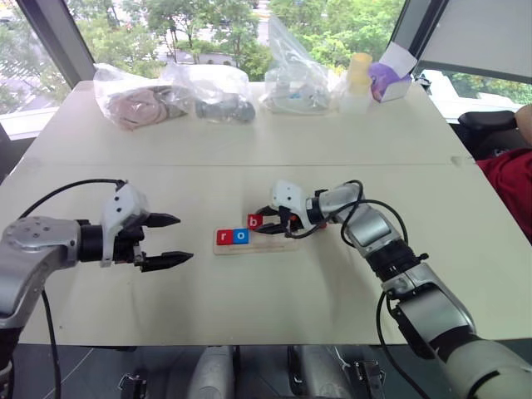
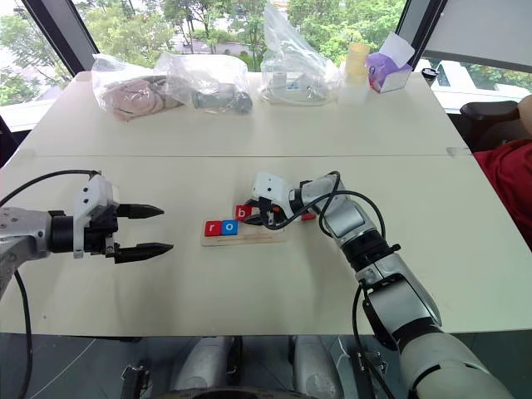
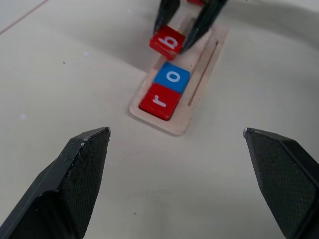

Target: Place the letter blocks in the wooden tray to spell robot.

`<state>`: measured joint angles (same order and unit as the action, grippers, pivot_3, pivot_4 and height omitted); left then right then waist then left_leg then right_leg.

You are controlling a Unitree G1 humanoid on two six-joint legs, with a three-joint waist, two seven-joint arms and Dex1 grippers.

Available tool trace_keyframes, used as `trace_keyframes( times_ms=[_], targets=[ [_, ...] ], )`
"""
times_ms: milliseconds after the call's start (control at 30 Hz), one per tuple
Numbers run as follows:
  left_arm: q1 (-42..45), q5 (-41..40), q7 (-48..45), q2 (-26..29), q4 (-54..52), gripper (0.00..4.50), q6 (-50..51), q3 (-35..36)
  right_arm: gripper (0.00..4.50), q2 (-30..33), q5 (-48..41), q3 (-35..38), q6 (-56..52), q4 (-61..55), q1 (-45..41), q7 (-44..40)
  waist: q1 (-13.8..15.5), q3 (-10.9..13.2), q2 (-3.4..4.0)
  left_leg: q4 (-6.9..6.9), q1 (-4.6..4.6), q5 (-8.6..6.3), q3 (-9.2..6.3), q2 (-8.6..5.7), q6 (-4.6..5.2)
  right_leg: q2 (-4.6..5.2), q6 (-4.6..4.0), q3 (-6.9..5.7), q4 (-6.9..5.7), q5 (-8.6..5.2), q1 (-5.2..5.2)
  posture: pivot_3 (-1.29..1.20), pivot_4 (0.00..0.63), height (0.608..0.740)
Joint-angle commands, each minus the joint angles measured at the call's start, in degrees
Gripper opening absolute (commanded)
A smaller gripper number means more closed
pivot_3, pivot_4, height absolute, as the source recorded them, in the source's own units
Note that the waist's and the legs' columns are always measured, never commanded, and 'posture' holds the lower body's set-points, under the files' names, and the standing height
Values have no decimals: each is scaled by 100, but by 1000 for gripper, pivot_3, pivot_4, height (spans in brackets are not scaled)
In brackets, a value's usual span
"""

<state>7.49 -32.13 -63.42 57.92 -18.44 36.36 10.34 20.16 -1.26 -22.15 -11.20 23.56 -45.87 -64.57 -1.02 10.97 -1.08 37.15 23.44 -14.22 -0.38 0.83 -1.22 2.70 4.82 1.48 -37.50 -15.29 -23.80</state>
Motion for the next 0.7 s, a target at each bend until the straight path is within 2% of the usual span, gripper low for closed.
trace_keyframes(
  times_ms=[33,700],
  targets=[
    [-71,20,69,4,-222,4500,-105,139,1147,-12,21,-20,224,-41,-76,-176,-4,0,0,0,-2,0,0,2,0,-3,0,-1,-2,0,1,0,150,740],
    [27,133,170,-29,-171,4500,-192,-80,1147,12,60,-46,124,-296,220,-358,-14,0,0,0,-5,0,1,5,0,-9,0,-3,-6,1,1,0,150,740]
  ],
)
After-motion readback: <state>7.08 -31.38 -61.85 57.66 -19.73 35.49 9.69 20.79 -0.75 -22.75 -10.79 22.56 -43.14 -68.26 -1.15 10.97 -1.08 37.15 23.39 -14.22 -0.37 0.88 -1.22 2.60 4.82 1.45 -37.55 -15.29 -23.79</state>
